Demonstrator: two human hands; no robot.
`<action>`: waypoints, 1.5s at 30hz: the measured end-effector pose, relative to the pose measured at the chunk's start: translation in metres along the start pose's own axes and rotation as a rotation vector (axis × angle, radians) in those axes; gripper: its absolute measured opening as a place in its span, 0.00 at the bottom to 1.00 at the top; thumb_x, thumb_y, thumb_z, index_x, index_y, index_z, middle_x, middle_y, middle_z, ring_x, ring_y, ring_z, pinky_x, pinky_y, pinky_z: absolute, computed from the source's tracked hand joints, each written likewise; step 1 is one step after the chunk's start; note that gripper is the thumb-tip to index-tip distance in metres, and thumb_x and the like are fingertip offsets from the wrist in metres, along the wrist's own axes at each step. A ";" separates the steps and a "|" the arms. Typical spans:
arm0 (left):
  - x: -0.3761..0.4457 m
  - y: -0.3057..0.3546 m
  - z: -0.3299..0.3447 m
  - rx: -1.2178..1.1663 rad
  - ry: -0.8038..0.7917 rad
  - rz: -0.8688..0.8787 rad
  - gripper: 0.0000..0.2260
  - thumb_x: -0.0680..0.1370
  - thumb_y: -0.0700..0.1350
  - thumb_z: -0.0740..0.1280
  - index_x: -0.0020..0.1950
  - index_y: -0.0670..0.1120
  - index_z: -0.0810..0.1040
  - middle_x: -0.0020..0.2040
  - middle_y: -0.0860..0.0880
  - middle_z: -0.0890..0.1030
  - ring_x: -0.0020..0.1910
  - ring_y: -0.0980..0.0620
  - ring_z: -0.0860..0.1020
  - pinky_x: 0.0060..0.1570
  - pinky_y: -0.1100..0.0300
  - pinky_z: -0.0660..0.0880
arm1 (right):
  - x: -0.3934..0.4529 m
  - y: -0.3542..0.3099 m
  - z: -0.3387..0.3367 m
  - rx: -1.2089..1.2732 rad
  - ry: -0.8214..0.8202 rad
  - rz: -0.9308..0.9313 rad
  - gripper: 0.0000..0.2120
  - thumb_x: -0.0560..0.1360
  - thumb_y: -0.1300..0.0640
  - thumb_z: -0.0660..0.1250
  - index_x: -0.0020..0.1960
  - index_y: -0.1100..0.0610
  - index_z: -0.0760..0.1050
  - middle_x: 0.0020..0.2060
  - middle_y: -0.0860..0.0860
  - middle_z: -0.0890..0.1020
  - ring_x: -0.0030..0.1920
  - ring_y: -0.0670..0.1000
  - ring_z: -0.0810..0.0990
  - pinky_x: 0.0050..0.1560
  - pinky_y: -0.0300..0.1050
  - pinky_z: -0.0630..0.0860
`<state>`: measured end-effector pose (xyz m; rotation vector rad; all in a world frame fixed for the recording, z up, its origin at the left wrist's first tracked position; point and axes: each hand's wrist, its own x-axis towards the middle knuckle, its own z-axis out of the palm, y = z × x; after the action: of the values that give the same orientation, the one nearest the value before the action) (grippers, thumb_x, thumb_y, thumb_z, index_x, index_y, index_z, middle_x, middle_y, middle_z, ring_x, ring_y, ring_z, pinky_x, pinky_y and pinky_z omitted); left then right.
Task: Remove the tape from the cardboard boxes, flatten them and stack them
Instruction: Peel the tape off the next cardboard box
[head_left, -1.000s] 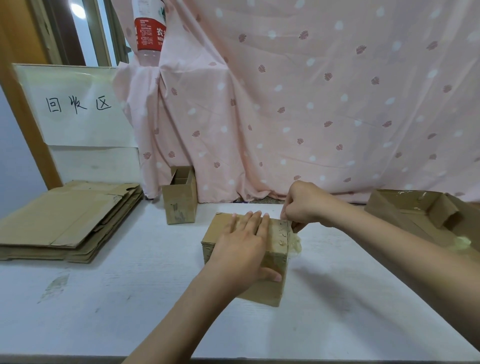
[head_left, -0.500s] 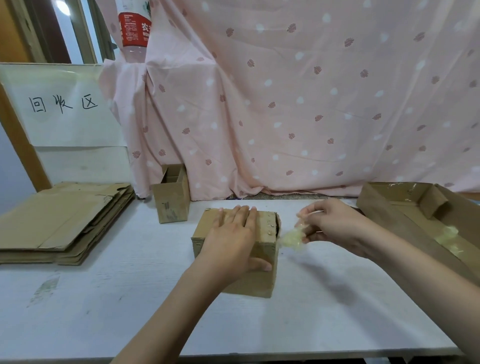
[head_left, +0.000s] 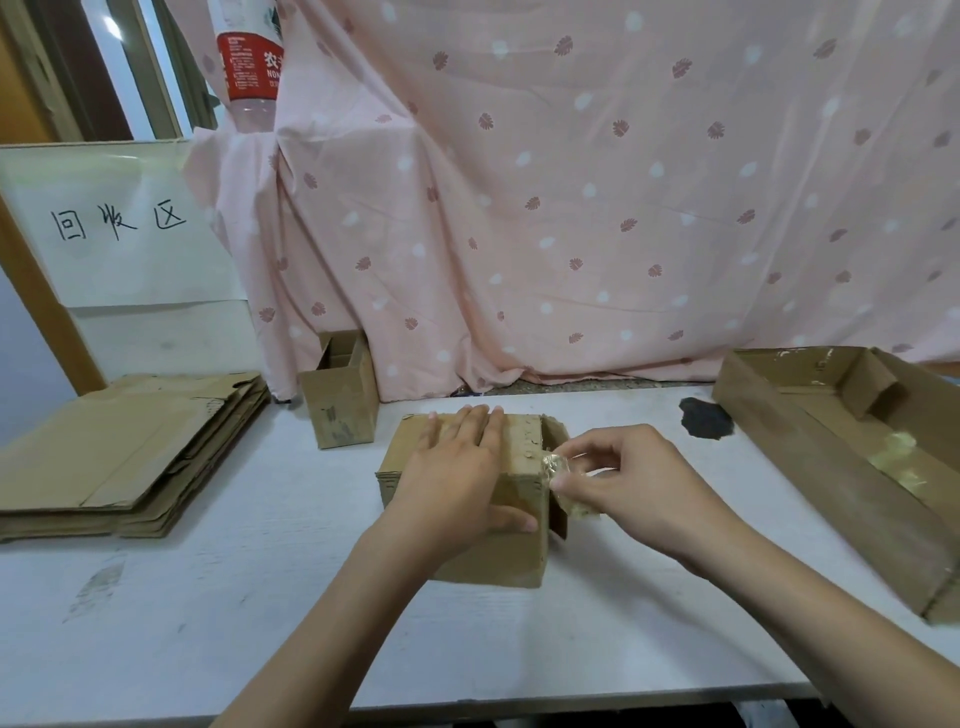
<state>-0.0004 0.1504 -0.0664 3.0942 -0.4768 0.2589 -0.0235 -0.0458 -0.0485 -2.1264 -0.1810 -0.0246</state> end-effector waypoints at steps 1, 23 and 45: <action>0.001 -0.001 0.000 -0.003 0.000 -0.003 0.54 0.70 0.72 0.65 0.81 0.44 0.41 0.82 0.46 0.47 0.80 0.50 0.45 0.78 0.45 0.43 | -0.001 -0.002 0.000 -0.008 0.019 -0.019 0.04 0.71 0.56 0.77 0.44 0.50 0.84 0.37 0.48 0.84 0.35 0.46 0.81 0.40 0.41 0.76; 0.000 0.006 0.000 0.025 0.046 -0.052 0.50 0.73 0.69 0.65 0.81 0.42 0.44 0.81 0.43 0.49 0.80 0.47 0.47 0.77 0.43 0.46 | -0.025 -0.016 0.006 -0.270 -0.108 -0.290 0.13 0.79 0.55 0.69 0.63 0.50 0.78 0.62 0.40 0.67 0.52 0.48 0.81 0.61 0.39 0.74; -0.005 0.010 -0.002 0.010 0.049 -0.060 0.52 0.72 0.70 0.66 0.81 0.42 0.44 0.81 0.43 0.49 0.80 0.46 0.46 0.78 0.44 0.45 | -0.012 -0.006 0.001 -0.675 0.022 -0.487 0.23 0.80 0.64 0.60 0.73 0.52 0.63 0.44 0.45 0.75 0.45 0.45 0.74 0.45 0.41 0.71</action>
<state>-0.0082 0.1424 -0.0655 3.0975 -0.3815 0.3367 -0.0363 -0.0428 -0.0450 -2.6909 -0.7622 -0.4497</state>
